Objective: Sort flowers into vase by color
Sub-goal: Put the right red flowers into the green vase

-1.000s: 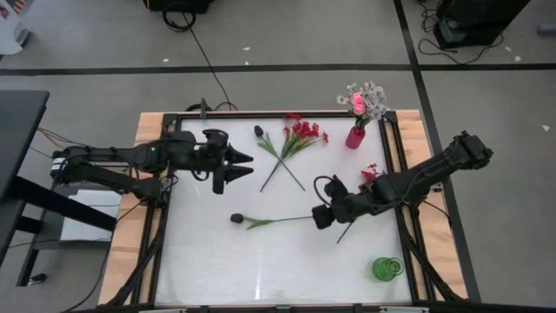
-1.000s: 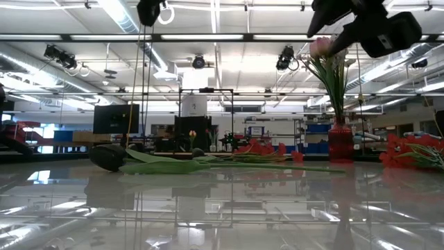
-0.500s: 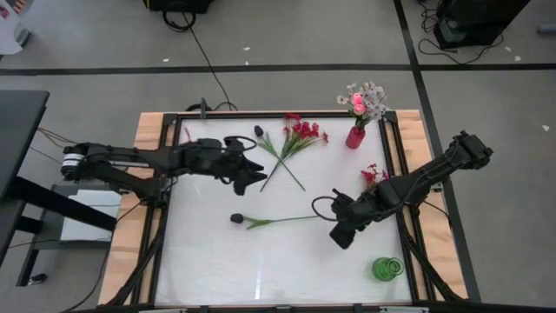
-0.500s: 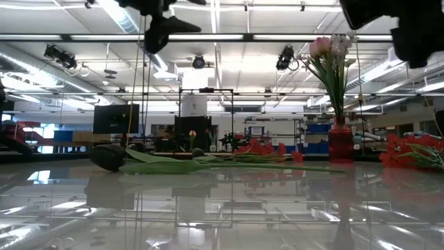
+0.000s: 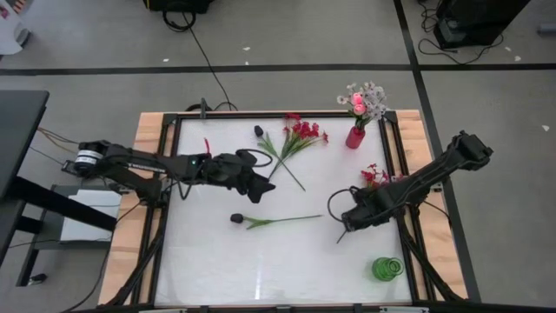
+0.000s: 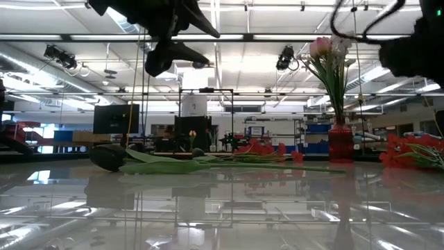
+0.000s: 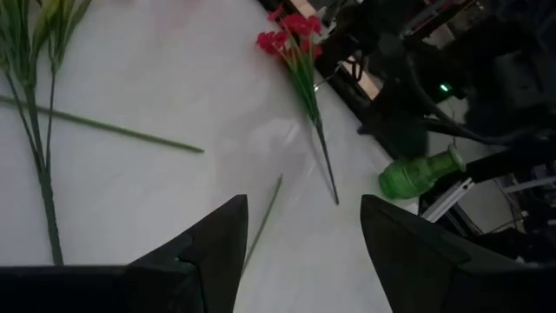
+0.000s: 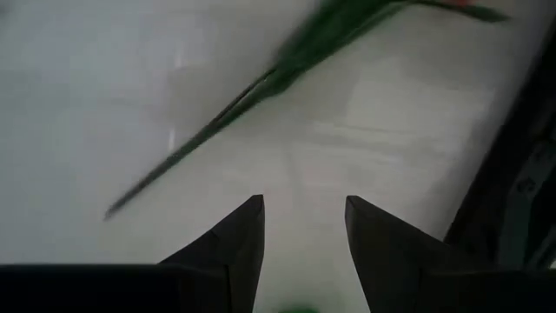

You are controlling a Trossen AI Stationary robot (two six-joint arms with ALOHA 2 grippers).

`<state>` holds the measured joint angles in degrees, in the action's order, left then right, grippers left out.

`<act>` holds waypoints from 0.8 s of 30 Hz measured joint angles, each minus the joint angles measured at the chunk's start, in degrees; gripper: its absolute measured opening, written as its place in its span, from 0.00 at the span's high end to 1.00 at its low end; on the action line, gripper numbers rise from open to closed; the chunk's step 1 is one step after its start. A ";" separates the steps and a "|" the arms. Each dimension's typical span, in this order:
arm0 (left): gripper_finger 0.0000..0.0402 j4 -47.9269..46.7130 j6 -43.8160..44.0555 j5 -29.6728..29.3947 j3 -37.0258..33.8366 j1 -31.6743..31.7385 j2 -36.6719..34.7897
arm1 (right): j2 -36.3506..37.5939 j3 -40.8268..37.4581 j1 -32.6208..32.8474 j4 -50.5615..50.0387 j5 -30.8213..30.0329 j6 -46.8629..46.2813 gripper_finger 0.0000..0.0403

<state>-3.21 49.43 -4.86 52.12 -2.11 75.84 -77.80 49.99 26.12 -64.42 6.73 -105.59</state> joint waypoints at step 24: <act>0.43 -1.47 -4.21 6.14 0.00 -0.91 -0.14 | 0.20 -11.10 -8.65 14.59 -9.78 -26.50 0.58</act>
<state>-4.67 45.22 1.28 52.12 -3.02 75.70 -77.60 38.89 17.47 -49.84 -3.06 -132.09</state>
